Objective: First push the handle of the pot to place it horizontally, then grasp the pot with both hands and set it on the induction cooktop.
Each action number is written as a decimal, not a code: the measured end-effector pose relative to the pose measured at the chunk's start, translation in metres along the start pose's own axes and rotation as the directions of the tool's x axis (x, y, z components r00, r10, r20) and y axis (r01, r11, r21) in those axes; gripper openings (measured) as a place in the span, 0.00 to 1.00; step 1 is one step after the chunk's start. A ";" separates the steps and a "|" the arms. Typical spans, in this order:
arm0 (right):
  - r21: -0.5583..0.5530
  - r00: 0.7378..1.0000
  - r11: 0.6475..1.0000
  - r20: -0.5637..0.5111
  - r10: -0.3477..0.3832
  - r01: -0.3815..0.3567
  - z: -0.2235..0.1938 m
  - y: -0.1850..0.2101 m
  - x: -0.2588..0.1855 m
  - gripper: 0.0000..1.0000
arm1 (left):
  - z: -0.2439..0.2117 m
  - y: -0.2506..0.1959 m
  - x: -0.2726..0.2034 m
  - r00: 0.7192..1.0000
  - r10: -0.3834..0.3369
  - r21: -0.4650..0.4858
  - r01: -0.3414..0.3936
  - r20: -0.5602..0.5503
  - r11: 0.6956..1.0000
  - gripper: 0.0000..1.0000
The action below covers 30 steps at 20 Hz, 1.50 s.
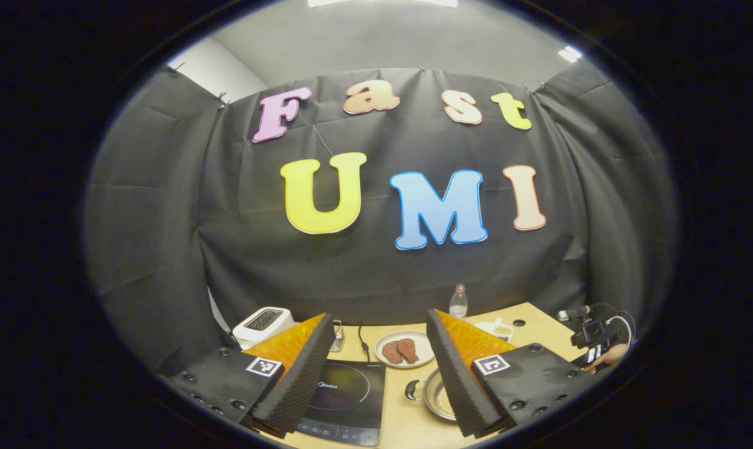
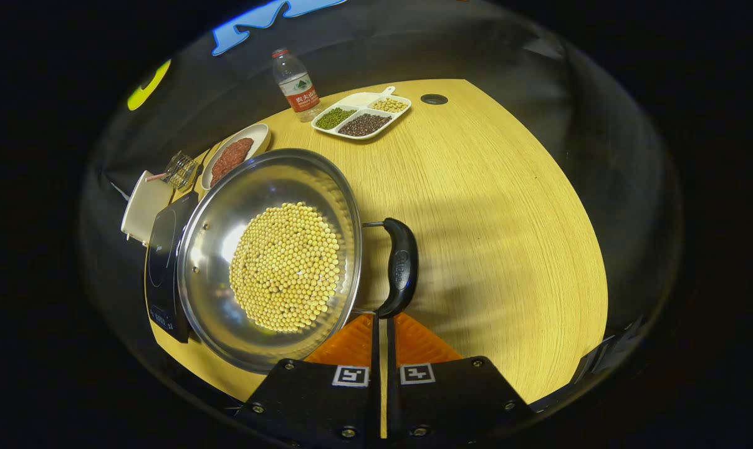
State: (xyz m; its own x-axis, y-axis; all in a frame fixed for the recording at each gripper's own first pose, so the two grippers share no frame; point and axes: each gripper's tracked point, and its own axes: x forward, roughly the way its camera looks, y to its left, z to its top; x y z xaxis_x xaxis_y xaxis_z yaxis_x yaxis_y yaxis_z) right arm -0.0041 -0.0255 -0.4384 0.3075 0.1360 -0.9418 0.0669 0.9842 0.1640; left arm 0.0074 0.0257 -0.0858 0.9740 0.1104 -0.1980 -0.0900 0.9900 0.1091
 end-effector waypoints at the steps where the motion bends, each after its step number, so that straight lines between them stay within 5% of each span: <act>1: -0.002 1.000 1.000 0.001 -0.002 0.002 0.002 -0.001 0.002 0.04 | 0.001 -0.001 0.001 1.000 -0.002 0.001 0.002 0.000 1.000 0.95; 14: -0.068 0.995 0.996 0.085 -0.046 0.052 0.030 -0.016 0.001 0.04 | -0.022 -0.001 0.015 0.999 -0.010 -0.031 0.009 -0.042 0.999 0.96; 16: -0.087 0.987 0.995 0.159 -0.024 0.038 0.035 -0.014 -0.022 0.24 | -0.032 -0.003 0.018 0.998 -0.020 -0.042 0.018 -0.052 0.999 0.96; 17: -0.103 0.978 0.994 0.207 -0.017 0.039 0.040 -0.013 -0.031 0.55 | -0.037 -0.005 0.018 0.998 -0.031 -0.048 0.028 -0.054 0.998 0.96; 20: -0.147 0.932 0.988 0.363 0.003 0.054 0.058 -0.005 -0.066 0.98 | -0.055 -0.022 0.026 0.994 -0.084 -0.065 0.079 -0.068 0.995 0.96; 25: -0.201 0.852 0.978 0.520 0.057 0.057 0.069 0.011 -0.097 0.98 | -0.090 -0.051 0.042 0.982 -0.169 -0.098 0.161 -0.079 0.982 0.94; 26: -0.203 0.844 0.978 0.532 0.063 0.055 0.069 0.012 -0.096 0.98 | -0.099 -0.058 0.047 0.980 -0.182 -0.105 0.173 -0.079 0.979 1.00; 30: -0.178 0.832 0.982 0.553 0.047 0.064 0.067 0.007 -0.070 0.98 | -0.148 -0.080 0.076 0.972 -0.202 -0.117 0.188 -0.117 0.975 0.95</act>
State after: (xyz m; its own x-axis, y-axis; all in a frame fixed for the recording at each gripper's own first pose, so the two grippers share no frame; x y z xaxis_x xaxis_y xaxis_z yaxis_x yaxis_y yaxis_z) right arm 0.0384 -0.0358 -0.3515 0.7838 0.0963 -0.6135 -0.0841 0.9953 0.0488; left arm 0.0579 -0.0319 -0.2541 0.9410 -0.0820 -0.3282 0.0712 0.9965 -0.0449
